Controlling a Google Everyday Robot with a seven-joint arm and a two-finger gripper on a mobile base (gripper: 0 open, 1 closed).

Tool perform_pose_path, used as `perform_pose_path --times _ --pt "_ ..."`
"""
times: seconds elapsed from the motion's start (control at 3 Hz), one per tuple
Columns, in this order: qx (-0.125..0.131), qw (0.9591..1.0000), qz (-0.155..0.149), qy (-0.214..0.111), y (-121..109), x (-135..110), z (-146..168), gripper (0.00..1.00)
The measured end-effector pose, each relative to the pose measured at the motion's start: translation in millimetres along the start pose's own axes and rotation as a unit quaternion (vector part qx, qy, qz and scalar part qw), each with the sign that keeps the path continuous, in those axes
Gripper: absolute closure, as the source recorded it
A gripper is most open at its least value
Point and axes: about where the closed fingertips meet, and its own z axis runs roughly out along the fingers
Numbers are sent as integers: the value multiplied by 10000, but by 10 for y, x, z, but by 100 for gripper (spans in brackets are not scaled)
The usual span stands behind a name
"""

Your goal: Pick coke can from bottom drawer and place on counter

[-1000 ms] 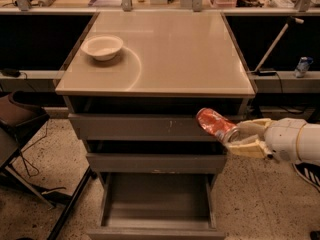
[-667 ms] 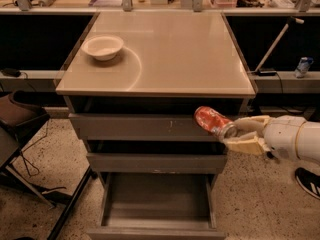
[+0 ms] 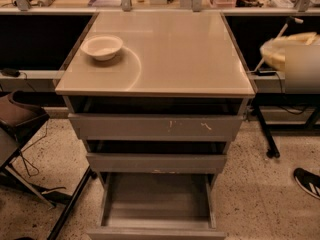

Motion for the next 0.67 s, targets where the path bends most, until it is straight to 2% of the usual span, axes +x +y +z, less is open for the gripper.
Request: perform_pose_path --times 0.33,0.67 --pt "199 9996 -131 -171 -215 -244 -91 81" --pt "198 9996 -131 -170 -213 -243 -90 58"
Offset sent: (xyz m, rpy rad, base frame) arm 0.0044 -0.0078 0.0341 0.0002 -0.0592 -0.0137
